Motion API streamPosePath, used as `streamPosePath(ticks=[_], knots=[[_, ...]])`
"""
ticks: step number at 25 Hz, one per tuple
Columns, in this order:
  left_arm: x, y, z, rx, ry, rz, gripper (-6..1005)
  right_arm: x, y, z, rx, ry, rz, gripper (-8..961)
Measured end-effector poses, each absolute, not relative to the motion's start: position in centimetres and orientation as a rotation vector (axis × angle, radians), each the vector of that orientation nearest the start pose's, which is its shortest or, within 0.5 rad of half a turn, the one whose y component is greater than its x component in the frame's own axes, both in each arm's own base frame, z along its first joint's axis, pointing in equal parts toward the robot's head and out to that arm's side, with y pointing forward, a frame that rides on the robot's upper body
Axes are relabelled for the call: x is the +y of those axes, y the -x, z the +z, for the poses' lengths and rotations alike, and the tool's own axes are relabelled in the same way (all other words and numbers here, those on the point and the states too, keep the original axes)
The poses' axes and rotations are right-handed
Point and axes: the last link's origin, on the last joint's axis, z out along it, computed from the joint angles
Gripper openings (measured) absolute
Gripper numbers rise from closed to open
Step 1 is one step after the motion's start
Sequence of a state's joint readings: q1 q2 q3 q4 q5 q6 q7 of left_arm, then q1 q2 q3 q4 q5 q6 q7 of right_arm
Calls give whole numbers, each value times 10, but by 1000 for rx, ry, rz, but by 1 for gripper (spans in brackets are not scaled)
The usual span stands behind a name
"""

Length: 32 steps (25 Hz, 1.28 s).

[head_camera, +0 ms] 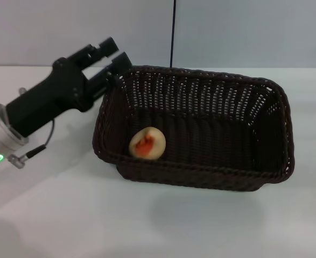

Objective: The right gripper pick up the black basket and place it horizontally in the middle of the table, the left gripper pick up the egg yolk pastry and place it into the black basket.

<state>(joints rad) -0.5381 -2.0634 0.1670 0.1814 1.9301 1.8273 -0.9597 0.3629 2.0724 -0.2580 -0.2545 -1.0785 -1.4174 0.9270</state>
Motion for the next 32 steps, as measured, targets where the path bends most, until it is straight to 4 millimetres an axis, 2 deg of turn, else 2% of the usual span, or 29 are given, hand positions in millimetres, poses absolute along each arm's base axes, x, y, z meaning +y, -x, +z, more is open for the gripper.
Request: streamPosePath(ticks=[3,5,7,9,10,11,13,15,19,20,32], knots=[[293,253,7,-477,2211,-1492,469,303,-365,93,719,1273,1201,511],[282,266,24,-400,2055,-1505,564,305,-364,94,725,1252,1211,511],[279,270,28,-383,2014,-1499,656,305,-365,94,724,1246,1213,511],[271,280,39,-347,1908,-1479,749,305,-365,96,722,1238,1215,511],[261,293,50,-323,1793,-1444,795,306,-365,96,721,1237,1216,511],[261,293,50,-323,1793,-1444,798,306,-365,96,721,1237,1216,511],[250,307,61,-304,1691,-1387,803,306,-365,96,721,1236,1216,511],[230,328,80,-283,1569,-1307,808,306,-365,97,721,1229,1217,511],[223,334,86,-278,1532,-1286,813,304,-367,100,720,1203,1217,511],[208,344,93,-280,1470,-1243,813,304,-370,101,724,1186,1214,511],[200,351,95,-276,1406,-1191,813,307,-371,100,748,1149,1222,511]])
